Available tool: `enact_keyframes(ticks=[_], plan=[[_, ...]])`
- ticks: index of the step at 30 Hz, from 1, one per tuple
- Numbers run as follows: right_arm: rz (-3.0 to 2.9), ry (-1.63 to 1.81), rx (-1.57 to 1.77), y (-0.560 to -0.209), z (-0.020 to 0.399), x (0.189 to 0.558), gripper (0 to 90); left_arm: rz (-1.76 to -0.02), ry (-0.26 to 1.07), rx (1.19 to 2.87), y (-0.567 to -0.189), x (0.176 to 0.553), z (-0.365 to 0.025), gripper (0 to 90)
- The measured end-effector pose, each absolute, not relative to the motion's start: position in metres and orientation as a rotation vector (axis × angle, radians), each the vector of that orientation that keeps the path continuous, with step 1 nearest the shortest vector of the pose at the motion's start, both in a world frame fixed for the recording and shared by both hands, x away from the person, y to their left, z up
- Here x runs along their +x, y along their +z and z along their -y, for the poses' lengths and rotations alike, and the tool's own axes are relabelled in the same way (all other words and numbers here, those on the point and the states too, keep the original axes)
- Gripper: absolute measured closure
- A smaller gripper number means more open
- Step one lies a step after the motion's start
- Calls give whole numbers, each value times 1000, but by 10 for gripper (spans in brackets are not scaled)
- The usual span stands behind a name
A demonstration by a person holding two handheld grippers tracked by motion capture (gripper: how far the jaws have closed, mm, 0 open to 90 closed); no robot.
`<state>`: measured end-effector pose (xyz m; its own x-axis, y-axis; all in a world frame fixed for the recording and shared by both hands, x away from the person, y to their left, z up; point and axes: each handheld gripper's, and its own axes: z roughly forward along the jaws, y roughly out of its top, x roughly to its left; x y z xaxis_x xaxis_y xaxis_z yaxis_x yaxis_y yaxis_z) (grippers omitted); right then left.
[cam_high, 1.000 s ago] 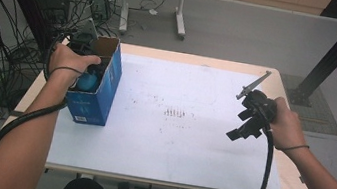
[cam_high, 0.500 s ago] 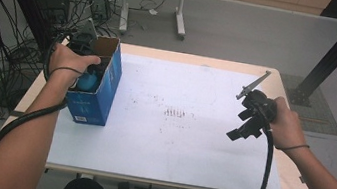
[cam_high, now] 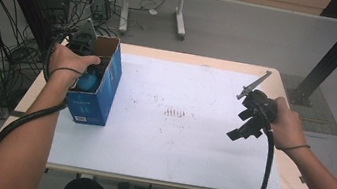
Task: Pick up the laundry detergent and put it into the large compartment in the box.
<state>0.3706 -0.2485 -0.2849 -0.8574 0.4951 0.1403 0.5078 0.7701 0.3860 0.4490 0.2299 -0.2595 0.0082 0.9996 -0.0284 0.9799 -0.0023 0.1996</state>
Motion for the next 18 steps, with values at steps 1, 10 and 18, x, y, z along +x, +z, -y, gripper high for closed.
enact_keyframes(ticks=[1,10,18], plan=[[2928,-653,-828,-285,249,371,76,-2098,181,2108,-259,449,-230,378],[2930,-653,-828,-285,249,371,76,-2102,181,2100,-260,449,-231,378],[2927,-655,-835,-284,249,370,76,-2110,181,2092,-260,449,-231,378]])
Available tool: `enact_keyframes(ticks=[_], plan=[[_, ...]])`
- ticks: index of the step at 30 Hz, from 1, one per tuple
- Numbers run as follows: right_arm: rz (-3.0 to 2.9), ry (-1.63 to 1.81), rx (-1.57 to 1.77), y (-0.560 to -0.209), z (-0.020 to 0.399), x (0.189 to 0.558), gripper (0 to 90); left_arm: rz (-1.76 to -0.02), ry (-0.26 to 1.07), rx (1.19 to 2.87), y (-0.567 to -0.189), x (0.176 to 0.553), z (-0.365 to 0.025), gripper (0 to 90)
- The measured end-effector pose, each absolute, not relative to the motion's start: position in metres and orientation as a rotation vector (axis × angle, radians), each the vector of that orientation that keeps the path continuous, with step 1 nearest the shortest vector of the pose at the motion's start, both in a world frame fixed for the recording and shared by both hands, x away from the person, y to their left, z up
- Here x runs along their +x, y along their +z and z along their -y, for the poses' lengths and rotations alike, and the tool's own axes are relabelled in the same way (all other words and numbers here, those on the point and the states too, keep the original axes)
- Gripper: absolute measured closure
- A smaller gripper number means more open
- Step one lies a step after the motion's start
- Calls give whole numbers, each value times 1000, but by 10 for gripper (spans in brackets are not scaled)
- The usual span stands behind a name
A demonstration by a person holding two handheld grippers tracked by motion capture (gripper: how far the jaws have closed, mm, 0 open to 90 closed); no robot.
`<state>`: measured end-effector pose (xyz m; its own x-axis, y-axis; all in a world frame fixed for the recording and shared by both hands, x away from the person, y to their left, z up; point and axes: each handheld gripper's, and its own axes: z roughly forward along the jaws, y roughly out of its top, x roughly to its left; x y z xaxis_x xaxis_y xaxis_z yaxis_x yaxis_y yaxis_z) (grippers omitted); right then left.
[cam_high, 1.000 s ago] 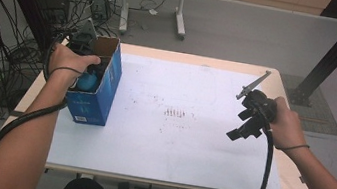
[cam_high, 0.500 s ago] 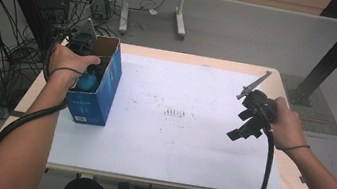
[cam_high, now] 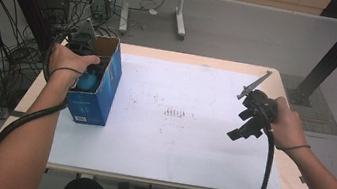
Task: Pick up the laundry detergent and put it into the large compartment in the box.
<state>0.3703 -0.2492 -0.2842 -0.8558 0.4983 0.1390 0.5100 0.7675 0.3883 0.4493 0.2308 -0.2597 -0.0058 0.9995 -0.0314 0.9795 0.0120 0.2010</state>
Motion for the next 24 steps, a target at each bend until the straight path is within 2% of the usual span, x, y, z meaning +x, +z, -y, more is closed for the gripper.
enact_keyframes(ticks=[24], plan=[[2931,-651,-837,-284,249,371,76,-2110,181,2083,-260,448,-232,378]])
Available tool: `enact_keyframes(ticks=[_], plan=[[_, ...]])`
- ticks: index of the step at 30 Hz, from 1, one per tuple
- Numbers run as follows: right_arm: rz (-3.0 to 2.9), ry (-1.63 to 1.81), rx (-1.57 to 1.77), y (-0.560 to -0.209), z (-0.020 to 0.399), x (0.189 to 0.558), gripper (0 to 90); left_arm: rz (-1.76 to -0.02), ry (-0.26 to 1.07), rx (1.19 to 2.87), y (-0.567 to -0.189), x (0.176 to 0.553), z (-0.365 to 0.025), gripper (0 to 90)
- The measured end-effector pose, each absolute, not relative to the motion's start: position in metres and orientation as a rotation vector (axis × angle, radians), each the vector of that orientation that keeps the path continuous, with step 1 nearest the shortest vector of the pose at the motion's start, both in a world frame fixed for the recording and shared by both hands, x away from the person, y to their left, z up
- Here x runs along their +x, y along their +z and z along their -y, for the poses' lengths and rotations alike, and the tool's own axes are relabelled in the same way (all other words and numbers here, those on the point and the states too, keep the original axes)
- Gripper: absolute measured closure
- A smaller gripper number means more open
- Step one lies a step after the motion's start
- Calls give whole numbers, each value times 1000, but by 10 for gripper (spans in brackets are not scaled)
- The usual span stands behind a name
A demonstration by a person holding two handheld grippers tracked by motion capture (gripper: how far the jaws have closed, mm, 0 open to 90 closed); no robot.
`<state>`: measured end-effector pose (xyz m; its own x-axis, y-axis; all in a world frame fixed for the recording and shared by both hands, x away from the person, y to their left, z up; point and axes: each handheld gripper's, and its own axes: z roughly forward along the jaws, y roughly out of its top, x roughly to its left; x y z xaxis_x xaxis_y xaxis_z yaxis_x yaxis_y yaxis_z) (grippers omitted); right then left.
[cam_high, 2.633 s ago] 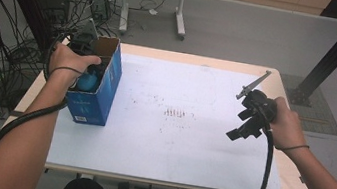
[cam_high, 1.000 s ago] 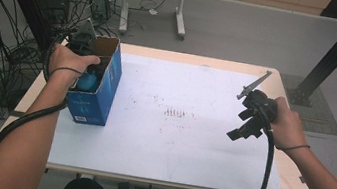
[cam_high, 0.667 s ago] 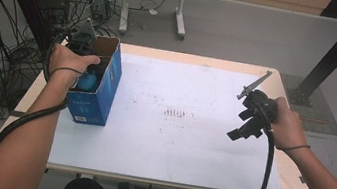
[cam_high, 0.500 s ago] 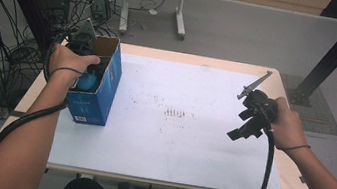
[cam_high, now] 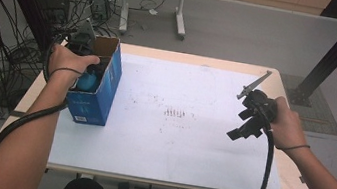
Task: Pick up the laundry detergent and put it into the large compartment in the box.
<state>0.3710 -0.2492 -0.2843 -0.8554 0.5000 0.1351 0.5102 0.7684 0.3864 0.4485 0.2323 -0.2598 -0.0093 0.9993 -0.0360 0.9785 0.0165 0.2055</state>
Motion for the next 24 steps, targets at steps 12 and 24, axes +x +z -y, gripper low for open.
enact_keyframes(ticks=[12,24], plan=[[2933,-649,-841,-284,251,371,76,-2115,191,2089,-260,449,-230,377],[2934,-648,-844,-284,251,372,76,-2118,194,2082,-260,449,-230,375]])
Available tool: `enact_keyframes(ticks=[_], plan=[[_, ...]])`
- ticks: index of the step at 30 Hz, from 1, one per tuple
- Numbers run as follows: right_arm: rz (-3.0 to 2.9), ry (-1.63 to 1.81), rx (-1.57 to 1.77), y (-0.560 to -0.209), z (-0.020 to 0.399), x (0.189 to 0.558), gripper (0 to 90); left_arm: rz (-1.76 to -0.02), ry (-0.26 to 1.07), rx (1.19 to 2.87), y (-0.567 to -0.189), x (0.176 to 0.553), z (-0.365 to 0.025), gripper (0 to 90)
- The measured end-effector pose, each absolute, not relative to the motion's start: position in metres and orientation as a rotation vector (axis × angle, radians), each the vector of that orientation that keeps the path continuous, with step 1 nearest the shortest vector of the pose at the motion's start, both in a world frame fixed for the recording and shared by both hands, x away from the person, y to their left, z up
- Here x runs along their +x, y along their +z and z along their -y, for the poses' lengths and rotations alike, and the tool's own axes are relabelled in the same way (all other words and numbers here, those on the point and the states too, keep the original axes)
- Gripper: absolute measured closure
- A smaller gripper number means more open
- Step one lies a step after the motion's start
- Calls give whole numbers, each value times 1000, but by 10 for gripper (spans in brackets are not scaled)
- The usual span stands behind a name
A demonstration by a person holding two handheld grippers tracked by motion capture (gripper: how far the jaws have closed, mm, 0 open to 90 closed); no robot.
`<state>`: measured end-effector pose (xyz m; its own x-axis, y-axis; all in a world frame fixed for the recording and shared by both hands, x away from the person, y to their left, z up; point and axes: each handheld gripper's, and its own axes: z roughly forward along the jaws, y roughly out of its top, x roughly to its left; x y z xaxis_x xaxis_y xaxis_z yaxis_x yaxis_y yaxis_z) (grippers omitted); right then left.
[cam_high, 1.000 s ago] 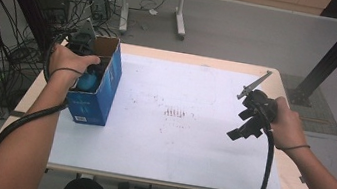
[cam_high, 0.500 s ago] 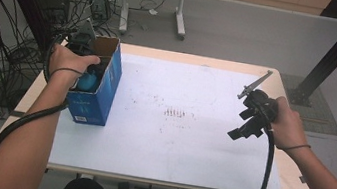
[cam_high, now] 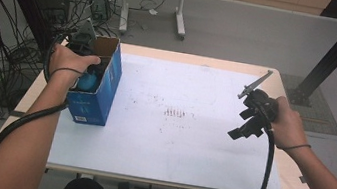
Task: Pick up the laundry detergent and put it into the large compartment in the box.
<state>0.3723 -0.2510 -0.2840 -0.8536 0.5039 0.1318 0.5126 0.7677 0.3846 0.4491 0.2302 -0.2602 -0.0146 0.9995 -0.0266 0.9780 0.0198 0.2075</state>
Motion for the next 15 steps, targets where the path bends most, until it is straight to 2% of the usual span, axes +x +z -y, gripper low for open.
enact_keyframes(ticks=[15], plan=[[2933,-653,-849,-283,252,372,77,-2121,192,2077,-254,448,-229,357]])
